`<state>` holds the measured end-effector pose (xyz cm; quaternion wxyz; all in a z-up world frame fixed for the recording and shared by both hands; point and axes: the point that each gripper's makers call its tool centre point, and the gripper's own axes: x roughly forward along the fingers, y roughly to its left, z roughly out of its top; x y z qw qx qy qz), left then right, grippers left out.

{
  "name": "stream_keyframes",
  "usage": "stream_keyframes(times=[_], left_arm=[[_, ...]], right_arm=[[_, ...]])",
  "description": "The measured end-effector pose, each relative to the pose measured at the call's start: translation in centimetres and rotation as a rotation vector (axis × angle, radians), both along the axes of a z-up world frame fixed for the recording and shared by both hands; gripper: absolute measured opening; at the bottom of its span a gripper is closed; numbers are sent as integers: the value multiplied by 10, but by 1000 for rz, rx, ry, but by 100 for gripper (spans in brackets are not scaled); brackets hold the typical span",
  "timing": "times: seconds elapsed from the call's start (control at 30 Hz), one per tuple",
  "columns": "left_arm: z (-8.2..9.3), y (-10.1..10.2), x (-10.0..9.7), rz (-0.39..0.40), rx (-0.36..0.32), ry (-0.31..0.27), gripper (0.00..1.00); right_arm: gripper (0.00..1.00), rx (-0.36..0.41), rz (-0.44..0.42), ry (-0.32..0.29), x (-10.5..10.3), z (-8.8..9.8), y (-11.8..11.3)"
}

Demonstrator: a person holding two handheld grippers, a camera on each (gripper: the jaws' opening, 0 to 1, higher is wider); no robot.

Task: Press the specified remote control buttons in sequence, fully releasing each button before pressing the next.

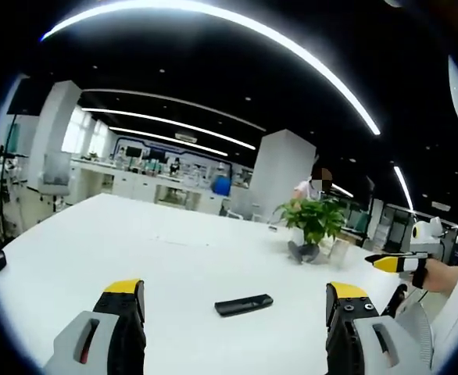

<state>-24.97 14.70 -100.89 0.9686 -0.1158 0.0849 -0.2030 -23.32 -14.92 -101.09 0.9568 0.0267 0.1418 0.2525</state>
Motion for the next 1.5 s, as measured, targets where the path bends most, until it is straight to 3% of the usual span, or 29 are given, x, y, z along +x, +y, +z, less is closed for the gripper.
stream_keyframes(times=[1.2,1.5], left_arm=[[-4,7,-3,8,3,11,99],[-2,-4,5,-35,25,15,99]], right_arm=[[79,-21,47,28,-5,-7,13],[78,-33,24,37,-10,-12,8]])
